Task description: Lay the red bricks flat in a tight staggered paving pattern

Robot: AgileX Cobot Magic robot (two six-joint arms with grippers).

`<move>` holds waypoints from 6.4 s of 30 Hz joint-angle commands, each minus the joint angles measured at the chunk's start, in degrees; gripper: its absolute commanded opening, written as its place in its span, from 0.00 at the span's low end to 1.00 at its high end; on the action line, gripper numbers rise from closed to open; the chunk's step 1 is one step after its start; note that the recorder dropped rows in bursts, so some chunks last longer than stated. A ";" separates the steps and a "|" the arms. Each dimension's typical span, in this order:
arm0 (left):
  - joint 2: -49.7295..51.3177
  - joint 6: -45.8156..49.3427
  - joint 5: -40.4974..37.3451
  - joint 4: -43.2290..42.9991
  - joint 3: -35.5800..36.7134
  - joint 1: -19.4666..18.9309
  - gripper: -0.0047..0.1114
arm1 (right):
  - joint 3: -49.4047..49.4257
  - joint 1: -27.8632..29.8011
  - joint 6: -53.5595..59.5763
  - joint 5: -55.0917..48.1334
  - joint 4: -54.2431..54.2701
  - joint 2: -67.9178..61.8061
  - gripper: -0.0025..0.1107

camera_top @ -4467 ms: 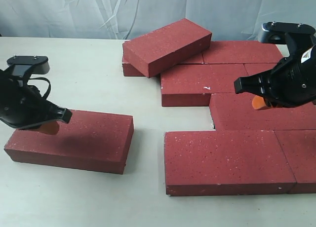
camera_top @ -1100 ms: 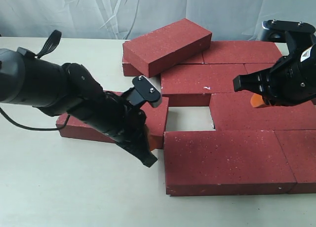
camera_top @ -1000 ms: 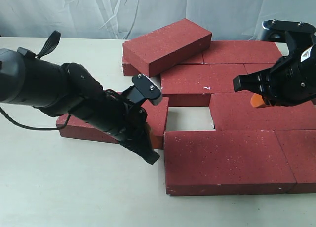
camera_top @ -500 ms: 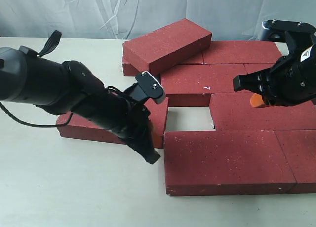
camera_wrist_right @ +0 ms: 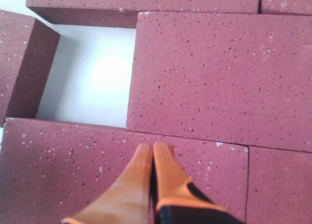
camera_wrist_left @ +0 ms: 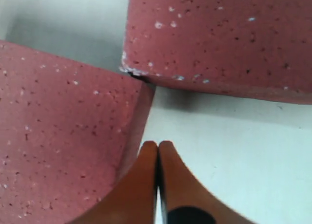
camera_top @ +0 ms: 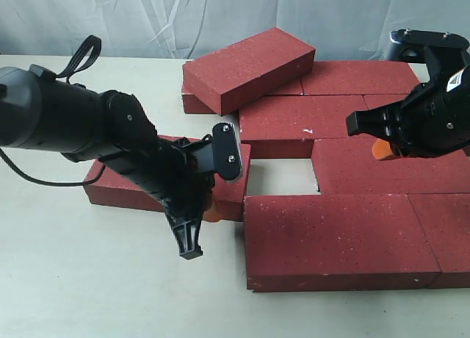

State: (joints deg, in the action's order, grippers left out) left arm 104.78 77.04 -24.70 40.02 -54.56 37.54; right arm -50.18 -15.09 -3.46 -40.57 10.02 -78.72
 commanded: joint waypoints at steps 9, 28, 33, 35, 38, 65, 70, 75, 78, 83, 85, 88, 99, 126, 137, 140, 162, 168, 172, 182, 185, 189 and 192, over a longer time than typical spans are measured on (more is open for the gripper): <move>1.26 1.81 5.35 4.32 -0.20 0.29 0.04 | 0.20 0.40 0.34 0.86 -0.08 0.23 0.02; -3.09 -1.64 -3.66 14.45 -3.93 0.29 0.04 | 0.20 0.40 0.34 0.86 -0.08 0.23 0.02; -7.79 -14.91 -3.85 7.28 -3.93 -0.72 0.04 | 0.20 0.40 0.34 0.86 -0.08 0.23 0.02; -9.22 -22.14 -4.44 2.26 -3.93 -1.79 0.04 | 0.20 0.40 0.34 0.86 -0.08 0.23 0.02; -10.91 -31.81 -6.30 -5.69 -3.93 -4.57 0.04 | 0.20 0.40 0.34 0.86 -0.08 0.23 0.02; -6.01 -72.36 -9.20 -32.27 -3.59 -29.43 0.04 | 0.20 0.40 0.34 1.66 -0.08 0.23 0.02; -3.80 -73.66 -7.98 -33.12 -3.59 -29.35 0.04 | 0.20 0.40 0.34 1.65 -0.08 0.23 0.02; -1.28 -73.66 -7.13 -31.02 -3.59 -29.35 0.04 | 0.20 0.40 0.34 1.65 -0.08 0.23 0.02; 0.14 -73.40 -7.00 -30.19 -3.59 -29.35 0.04 | 0.20 0.40 0.44 1.65 -0.08 0.23 0.02; 0.65 -66.19 -6.90 -23.73 -3.59 -29.30 0.04 | 0.20 0.40 0.43 1.75 -0.08 0.23 0.02; 0.65 -60.98 -7.76 -18.69 -3.59 -29.05 0.04 | 0.20 0.40 0.43 1.75 -0.08 0.23 0.02; 0.65 -56.25 -8.01 -14.49 -3.59 -27.35 0.04 | 0.20 0.40 0.43 1.75 -0.08 0.23 0.02; 0.92 -51.53 -7.13 -10.51 -3.59 -20.84 0.04 | 0.20 0.40 0.43 1.75 -0.08 0.23 0.02; 4.78 -35.64 -6.91 8.65 -3.59 -17.79 0.04 | 0.20 0.28 0.99 1.75 -0.08 0.23 0.02; 4.92 -35.97 -5.50 6.87 -3.59 -17.99 0.04 | 0.20 0.28 1.09 1.75 0.14 0.23 0.02; 4.92 -36.12 -5.74 5.97 -3.59 -18.12 0.04 | 0.20 0.28 1.09 1.75 0.25 0.23 0.02; -3.64 -50.72 -10.28 -7.52 -3.59 -25.11 0.04 | 0.20 0.28 1.44 2.21 0.35 0.23 0.02; -9.42 -57.34 -11.14 -14.60 -3.59 -25.40 0.04 | 0.20 0.28 1.44 2.34 0.59 0.23 0.02; -14.55 -63.68 -10.53 -22.17 -3.59 -25.28 0.04 | 0.20 0.28 1.44 2.34 0.59 0.23 0.02; -22.53 -65.94 -9.73 -25.59 -3.59 -25.28 0.04 | 0.20 0.28 1.44 1.75 -2.43 0.23 0.02; -22.68 -65.94 -9.73 -25.60 -3.59 -25.28 0.04 | 0.20 0.28 1.44 1.75 -3.13 0.23 0.02; -22.68 -65.94 -10.17 -25.60 -3.59 -25.28 0.04 | 0.20 0.28 2.15 1.75 -3.54 0.23 0.02; -22.68 -65.94 -10.05 -25.47 -3.59 -25.28 0.04 | 0.20 0.28 2.73 1.97 -3.54 0.10 0.02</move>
State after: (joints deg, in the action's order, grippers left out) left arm 82.60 11.39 -35.03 14.73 -58.18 12.24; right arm -50.18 -15.09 -1.68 -39.05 7.03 -78.72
